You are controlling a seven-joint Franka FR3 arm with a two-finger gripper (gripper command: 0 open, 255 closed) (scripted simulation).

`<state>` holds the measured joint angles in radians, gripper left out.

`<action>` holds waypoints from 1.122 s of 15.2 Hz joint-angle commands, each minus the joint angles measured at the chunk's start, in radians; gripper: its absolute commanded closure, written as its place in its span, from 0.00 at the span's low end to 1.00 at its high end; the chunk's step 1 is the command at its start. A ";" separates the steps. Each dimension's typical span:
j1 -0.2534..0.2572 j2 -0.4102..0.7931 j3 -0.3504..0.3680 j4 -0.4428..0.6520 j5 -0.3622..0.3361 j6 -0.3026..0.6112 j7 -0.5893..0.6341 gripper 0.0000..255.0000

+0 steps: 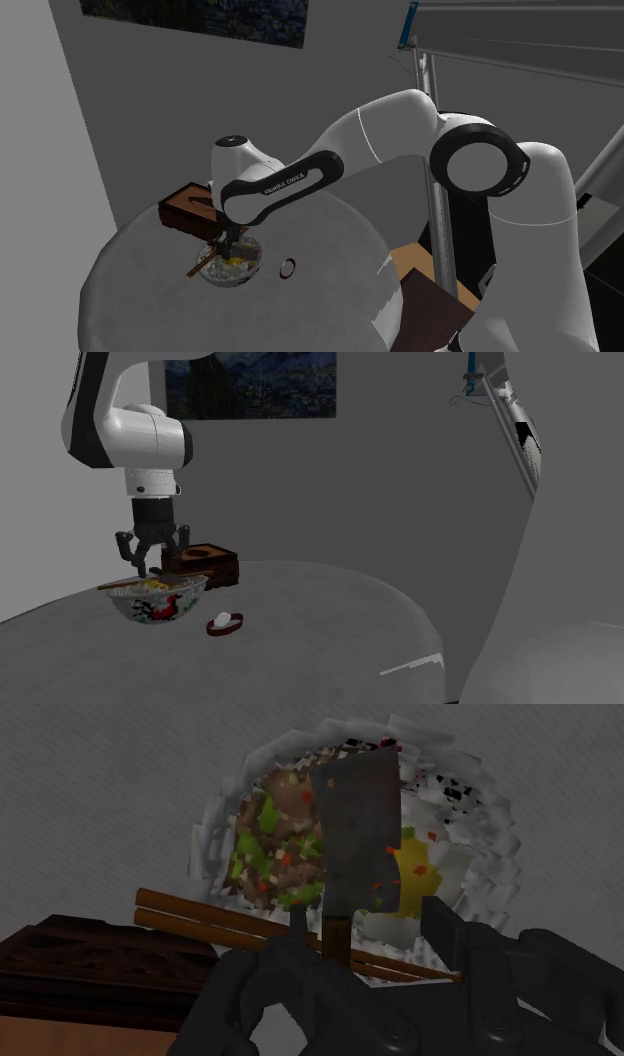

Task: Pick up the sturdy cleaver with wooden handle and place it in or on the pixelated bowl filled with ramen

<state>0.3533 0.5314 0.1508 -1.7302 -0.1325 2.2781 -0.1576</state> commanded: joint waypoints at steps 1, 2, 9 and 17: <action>0.000 0.000 0.000 0.000 0.000 0.000 0.000 0.00; 0.000 0.000 0.000 0.000 0.000 0.000 0.000 0.00; -0.004 -0.071 0.009 0.025 0.016 -0.095 -0.010 0.00; -0.004 -0.071 0.009 0.025 0.016 -0.095 -0.010 0.00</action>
